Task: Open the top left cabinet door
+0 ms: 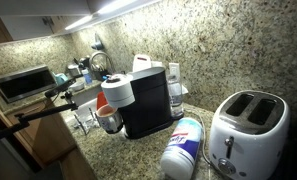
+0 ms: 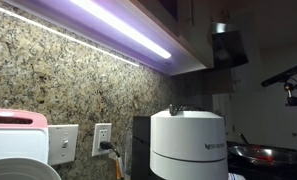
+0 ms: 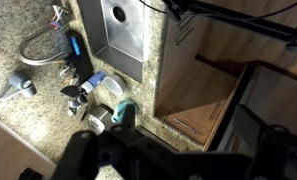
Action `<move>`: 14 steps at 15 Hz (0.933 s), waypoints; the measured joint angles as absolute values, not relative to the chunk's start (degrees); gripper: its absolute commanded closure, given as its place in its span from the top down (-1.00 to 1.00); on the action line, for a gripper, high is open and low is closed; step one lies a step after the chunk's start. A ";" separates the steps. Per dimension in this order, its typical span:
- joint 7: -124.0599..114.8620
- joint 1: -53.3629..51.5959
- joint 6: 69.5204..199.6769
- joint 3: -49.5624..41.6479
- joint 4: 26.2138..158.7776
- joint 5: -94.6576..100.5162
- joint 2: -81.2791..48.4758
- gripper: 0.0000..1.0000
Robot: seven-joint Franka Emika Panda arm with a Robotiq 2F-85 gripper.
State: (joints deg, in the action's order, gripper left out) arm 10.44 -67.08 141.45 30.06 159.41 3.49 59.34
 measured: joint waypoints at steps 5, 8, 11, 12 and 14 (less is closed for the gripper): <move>9.57 -66.36 141.35 23.73 158.90 10.14 69.77 1.00; 9.70 -65.22 141.26 19.46 158.69 12.02 78.71 1.00; 9.15 -62.73 142.01 14.38 158.39 14.74 86.65 1.00; 7.99 -61.60 143.63 12.03 157.67 17.66 86.96 1.00; 6.80 -58.83 147.97 6.92 156.56 21.74 86.81 1.00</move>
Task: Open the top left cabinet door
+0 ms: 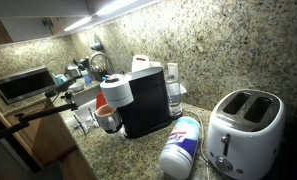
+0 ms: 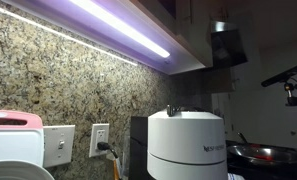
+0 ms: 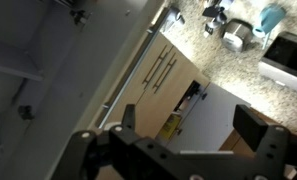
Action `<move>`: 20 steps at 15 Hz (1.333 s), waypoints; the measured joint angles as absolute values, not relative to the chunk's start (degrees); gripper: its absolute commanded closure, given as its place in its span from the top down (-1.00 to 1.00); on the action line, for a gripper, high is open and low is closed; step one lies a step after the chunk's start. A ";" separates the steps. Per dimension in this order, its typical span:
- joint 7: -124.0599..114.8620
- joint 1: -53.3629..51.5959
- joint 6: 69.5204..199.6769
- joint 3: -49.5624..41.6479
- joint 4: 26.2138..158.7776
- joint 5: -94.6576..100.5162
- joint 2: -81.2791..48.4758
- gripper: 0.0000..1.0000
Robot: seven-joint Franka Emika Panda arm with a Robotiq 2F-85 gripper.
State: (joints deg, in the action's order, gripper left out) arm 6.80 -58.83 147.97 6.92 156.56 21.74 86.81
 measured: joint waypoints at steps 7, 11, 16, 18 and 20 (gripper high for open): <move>7.64 -43.41 170.11 -2.22 159.45 19.92 84.92 1.00; 5.39 -37.76 181.66 -2.37 160.10 20.38 80.82 1.00; -0.89 -28.10 199.17 -0.61 160.19 19.24 72.33 1.00; -1.18 -26.04 198.98 1.29 159.80 16.13 71.74 1.00; -1.18 -25.19 198.83 3.54 159.63 13.55 72.38 1.00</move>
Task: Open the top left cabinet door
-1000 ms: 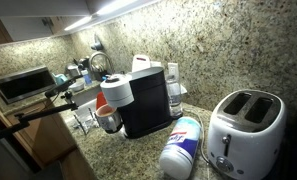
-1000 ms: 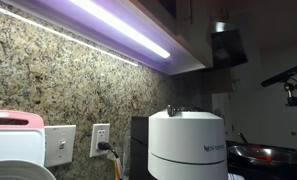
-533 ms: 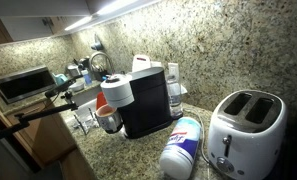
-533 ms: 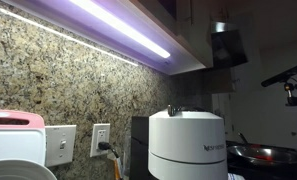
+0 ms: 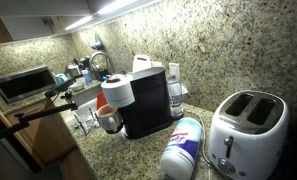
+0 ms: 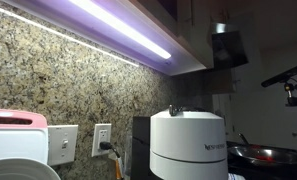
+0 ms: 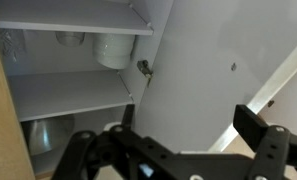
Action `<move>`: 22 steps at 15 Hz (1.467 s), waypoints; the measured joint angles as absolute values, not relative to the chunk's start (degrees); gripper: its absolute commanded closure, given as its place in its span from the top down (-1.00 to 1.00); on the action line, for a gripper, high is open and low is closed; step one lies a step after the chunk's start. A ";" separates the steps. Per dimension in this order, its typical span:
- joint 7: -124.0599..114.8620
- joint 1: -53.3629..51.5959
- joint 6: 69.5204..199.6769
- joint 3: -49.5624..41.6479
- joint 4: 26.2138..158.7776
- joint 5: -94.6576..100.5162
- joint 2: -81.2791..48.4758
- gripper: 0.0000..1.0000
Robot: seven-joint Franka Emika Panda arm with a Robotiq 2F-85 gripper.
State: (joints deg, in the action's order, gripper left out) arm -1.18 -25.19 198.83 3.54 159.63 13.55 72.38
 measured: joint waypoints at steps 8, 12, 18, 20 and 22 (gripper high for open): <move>-1.18 -20.28 197.99 6.84 158.53 7.78 73.00 1.00; -1.18 -15.35 197.77 5.98 154.42 4.68 65.05 1.00; -1.21 -9.00 197.77 9.09 146.41 3.13 49.70 1.00; -1.21 -7.83 197.77 10.98 145.06 3.06 46.54 1.00; -1.21 -7.44 197.77 12.77 144.65 3.05 44.92 1.00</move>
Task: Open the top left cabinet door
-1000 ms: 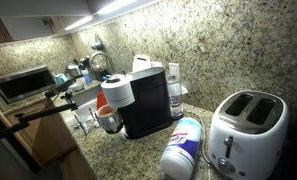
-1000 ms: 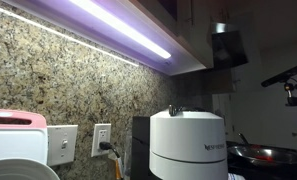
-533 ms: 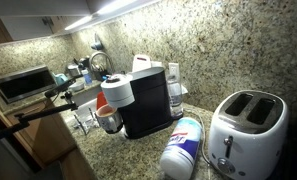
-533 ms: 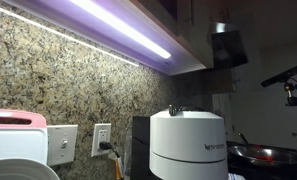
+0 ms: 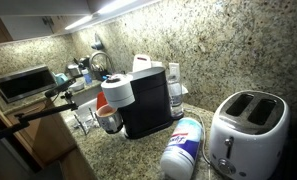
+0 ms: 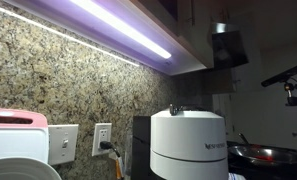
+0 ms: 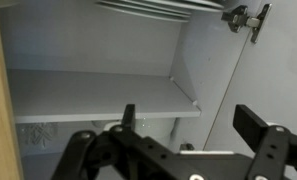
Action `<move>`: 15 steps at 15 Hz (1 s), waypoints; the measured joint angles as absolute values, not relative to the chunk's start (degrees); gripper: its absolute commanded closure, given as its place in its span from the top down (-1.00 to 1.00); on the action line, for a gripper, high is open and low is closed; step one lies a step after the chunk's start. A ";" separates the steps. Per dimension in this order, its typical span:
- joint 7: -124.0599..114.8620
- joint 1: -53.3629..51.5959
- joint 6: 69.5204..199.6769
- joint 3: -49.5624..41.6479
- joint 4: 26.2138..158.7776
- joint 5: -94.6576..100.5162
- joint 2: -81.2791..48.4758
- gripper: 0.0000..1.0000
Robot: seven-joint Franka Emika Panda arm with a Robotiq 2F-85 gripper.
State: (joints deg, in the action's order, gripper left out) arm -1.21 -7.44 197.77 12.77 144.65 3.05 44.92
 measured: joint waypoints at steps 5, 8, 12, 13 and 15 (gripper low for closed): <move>-1.19 -7.89 197.29 16.43 144.86 3.10 44.82 1.00; -1.06 -9.18 196.52 17.52 145.61 3.43 45.72 1.00; -0.33 -13.07 194.59 18.68 147.79 4.17 47.99 1.00; -0.26 -14.16 194.11 19.00 148.49 4.33 48.64 1.00; -0.22 -16.36 192.80 19.28 149.72 4.62 49.85 1.00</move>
State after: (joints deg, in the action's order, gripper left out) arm -0.22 -16.36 192.80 19.28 149.72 4.62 49.85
